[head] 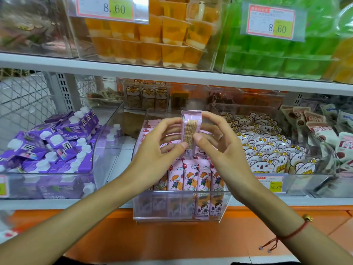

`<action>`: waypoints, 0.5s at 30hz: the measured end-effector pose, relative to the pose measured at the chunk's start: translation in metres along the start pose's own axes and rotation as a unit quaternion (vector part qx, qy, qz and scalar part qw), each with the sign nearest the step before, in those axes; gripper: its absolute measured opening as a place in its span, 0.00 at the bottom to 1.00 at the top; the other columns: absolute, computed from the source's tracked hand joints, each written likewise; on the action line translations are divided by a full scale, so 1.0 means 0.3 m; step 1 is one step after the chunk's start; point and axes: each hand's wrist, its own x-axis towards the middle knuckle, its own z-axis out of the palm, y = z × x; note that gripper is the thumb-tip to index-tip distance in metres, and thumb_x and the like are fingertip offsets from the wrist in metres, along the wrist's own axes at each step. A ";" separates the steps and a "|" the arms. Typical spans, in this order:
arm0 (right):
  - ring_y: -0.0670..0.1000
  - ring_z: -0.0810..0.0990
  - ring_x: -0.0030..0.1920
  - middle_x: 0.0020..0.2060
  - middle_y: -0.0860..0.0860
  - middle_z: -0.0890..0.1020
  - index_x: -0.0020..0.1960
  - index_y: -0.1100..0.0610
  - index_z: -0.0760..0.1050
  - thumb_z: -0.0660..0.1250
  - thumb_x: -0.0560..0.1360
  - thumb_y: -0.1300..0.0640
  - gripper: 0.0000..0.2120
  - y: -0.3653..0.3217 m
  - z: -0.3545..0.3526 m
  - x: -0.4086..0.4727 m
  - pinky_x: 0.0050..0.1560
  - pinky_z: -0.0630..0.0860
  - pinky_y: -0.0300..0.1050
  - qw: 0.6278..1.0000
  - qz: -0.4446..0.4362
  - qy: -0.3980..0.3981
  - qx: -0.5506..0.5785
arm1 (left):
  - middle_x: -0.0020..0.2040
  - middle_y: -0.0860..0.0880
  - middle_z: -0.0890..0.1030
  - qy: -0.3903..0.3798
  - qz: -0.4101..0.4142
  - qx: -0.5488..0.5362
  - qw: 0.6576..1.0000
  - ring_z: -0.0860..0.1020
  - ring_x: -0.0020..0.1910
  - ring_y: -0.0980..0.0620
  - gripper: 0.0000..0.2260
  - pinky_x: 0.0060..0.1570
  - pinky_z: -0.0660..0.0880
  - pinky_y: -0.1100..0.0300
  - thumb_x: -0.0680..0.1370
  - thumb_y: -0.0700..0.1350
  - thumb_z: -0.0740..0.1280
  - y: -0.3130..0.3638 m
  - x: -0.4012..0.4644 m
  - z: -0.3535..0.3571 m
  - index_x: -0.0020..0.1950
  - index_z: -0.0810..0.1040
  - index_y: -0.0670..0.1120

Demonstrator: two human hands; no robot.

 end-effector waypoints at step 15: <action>0.44 0.82 0.49 0.53 0.47 0.81 0.60 0.53 0.74 0.64 0.78 0.55 0.11 0.003 0.002 -0.004 0.45 0.79 0.39 0.999 0.020 0.007 -0.047 | 0.67 0.61 0.70 0.119 -0.017 -0.080 0.990 0.75 0.60 0.66 0.34 0.49 0.74 0.73 0.71 0.44 0.74 -0.004 0.014 -0.026 0.72 0.62 0.58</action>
